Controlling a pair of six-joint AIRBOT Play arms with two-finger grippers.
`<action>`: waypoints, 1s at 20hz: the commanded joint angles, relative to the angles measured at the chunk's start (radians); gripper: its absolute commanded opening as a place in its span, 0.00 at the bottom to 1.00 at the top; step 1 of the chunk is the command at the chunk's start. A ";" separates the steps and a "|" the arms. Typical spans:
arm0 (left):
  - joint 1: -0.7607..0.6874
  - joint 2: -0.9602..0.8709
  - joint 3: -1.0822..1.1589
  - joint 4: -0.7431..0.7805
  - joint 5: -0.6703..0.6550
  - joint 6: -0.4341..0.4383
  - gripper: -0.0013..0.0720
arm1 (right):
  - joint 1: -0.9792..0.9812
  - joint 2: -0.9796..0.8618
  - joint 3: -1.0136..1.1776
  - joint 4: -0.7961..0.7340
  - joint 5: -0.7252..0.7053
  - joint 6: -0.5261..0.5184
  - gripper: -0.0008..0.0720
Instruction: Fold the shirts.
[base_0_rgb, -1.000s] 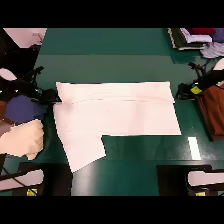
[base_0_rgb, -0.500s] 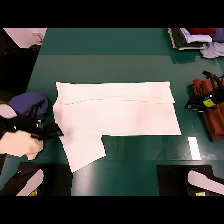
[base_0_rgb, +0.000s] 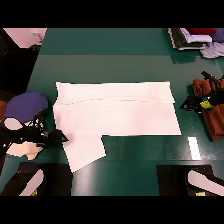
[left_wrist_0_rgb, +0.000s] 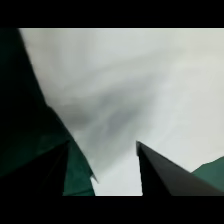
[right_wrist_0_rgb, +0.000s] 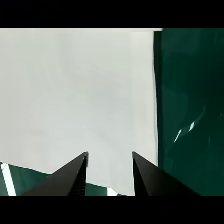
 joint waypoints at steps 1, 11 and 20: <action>0.000 0.001 -0.060 -0.053 0.038 0.007 0.69 | 0.000 0.001 -0.002 0.015 0.008 -0.002 0.47; 0.000 0.010 0.027 -0.093 0.056 0.007 0.06 | -0.098 0.001 -0.017 0.003 0.122 -0.040 0.47; 0.000 0.010 0.127 -0.107 0.098 0.033 0.06 | -0.347 -0.045 -0.352 0.016 0.014 -0.117 0.47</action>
